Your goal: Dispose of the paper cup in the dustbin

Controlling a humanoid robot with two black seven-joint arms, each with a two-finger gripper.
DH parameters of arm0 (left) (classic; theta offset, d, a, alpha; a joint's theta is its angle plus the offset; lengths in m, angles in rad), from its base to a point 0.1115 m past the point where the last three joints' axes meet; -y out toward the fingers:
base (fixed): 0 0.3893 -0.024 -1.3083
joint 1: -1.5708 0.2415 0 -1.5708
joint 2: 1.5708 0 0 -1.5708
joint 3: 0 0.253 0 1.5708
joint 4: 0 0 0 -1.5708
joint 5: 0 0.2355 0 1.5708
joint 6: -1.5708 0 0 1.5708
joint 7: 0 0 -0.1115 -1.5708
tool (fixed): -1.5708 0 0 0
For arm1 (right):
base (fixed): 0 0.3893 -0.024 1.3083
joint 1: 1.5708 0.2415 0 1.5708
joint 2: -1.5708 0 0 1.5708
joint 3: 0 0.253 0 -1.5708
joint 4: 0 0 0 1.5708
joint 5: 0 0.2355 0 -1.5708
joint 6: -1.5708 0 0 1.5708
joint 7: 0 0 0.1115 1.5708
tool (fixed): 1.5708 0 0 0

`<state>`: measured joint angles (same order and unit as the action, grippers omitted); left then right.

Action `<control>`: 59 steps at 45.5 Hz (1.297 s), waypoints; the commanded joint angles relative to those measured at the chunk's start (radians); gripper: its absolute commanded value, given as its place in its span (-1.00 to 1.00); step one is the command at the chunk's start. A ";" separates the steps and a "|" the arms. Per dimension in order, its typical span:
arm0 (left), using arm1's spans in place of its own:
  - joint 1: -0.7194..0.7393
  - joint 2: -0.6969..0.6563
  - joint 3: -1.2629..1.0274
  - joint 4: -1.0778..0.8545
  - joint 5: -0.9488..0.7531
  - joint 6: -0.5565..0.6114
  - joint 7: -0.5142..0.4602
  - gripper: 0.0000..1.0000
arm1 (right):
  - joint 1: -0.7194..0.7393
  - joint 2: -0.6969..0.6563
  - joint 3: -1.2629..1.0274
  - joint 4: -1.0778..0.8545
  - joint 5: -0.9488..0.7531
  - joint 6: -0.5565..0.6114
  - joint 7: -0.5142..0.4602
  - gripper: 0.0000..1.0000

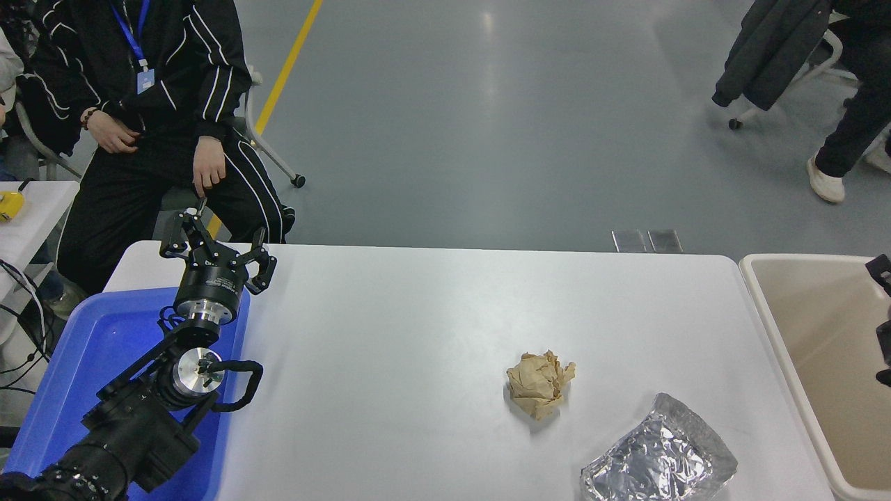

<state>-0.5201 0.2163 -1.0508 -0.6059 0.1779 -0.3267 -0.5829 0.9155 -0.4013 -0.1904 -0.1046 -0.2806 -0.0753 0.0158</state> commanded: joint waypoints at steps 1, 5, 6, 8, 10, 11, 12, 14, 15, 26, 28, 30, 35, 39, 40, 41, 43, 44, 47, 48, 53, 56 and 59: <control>0.000 0.000 0.000 0.000 0.000 0.000 0.000 1.00 | 0.157 -0.060 0.147 0.089 0.047 0.019 0.029 0.98; 0.002 0.000 0.000 0.000 0.000 0.000 0.000 1.00 | 0.187 -0.063 0.256 0.126 0.047 0.019 0.108 0.98; 0.000 0.000 0.000 0.000 0.000 0.000 0.000 1.00 | 0.190 -0.064 0.278 0.134 0.047 0.019 0.134 0.98; 0.000 0.000 0.000 0.000 0.000 0.000 0.000 1.00 | 0.200 -0.067 0.302 0.151 0.046 0.019 0.179 0.99; 0.000 0.000 0.000 0.000 0.000 0.000 0.000 1.00 | 0.210 -0.073 0.318 0.169 0.046 0.020 0.208 0.99; 0.000 0.000 0.000 0.000 0.000 0.000 0.000 1.00 | 0.213 -0.074 0.327 0.177 0.046 0.019 0.219 0.99; 0.000 0.000 0.000 0.000 0.000 0.000 0.000 1.00 | 0.215 -0.077 0.333 0.187 0.046 0.020 0.228 0.99; 0.000 0.000 0.000 0.000 0.000 0.000 0.000 1.00 | 0.217 -0.080 0.354 0.213 0.046 0.019 0.245 0.99; 0.002 0.000 0.000 0.000 0.000 0.000 0.000 1.00 | 0.217 -0.082 0.371 0.227 0.046 0.020 0.253 0.99; 0.002 0.000 0.000 0.000 0.000 0.000 0.000 1.00 | 0.200 -0.134 0.669 0.479 0.046 0.022 0.302 0.99; 0.000 0.000 0.000 0.000 0.000 0.000 0.000 1.00 | 0.189 -0.146 0.727 0.543 0.046 0.023 0.302 0.99; 0.002 0.000 0.000 0.000 0.000 0.000 0.000 1.00 | 0.168 -0.159 0.793 0.611 0.046 0.023 0.302 0.99; 0.000 0.001 0.000 0.000 0.000 0.000 0.000 1.00 | 0.114 -0.166 0.936 0.750 0.031 0.032 0.302 0.99; 0.002 0.000 0.000 0.000 0.000 0.000 0.000 1.00 | 0.071 -0.163 1.015 0.801 0.029 0.080 0.303 0.99; 0.002 0.000 0.000 0.000 0.000 0.000 0.000 1.00 | 0.059 -0.160 1.031 0.803 0.029 0.095 0.303 0.99; 0.000 0.000 0.000 0.000 0.000 0.000 0.000 1.00 | 0.048 -0.157 1.043 0.804 0.029 0.106 0.303 0.99; 0.002 0.000 0.000 0.000 0.000 0.000 0.000 1.00 | 0.025 -0.149 1.065 0.806 0.029 0.126 0.305 0.99; 0.002 0.000 0.000 0.000 0.000 0.000 0.000 1.00 | 0.010 -0.145 1.072 0.806 0.029 0.132 0.309 0.99; 0.000 0.000 0.000 0.000 0.000 0.000 0.000 1.00 | -0.041 -0.122 1.079 0.804 0.029 0.143 0.329 0.99; 0.002 0.000 0.000 0.000 0.000 0.000 0.000 1.00 | -0.058 -0.116 1.079 0.804 0.029 0.143 0.338 0.99; 0.000 0.000 0.000 0.000 0.000 0.000 0.000 1.00 | -0.145 -0.094 1.072 0.806 0.029 0.144 0.427 0.99; 0.002 0.000 0.000 0.000 0.000 0.000 0.000 1.00 | -0.185 -0.076 1.060 0.804 0.029 0.144 0.483 0.99; 0.000 0.000 0.000 0.000 0.000 0.000 0.000 1.00 | -0.224 -0.053 1.053 0.804 0.029 0.144 0.516 0.99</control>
<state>-0.5193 0.2166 -1.0508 -0.6059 0.1779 -0.3267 -0.5829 0.8397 -0.5086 0.8376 0.6717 -0.2504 0.0498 0.4052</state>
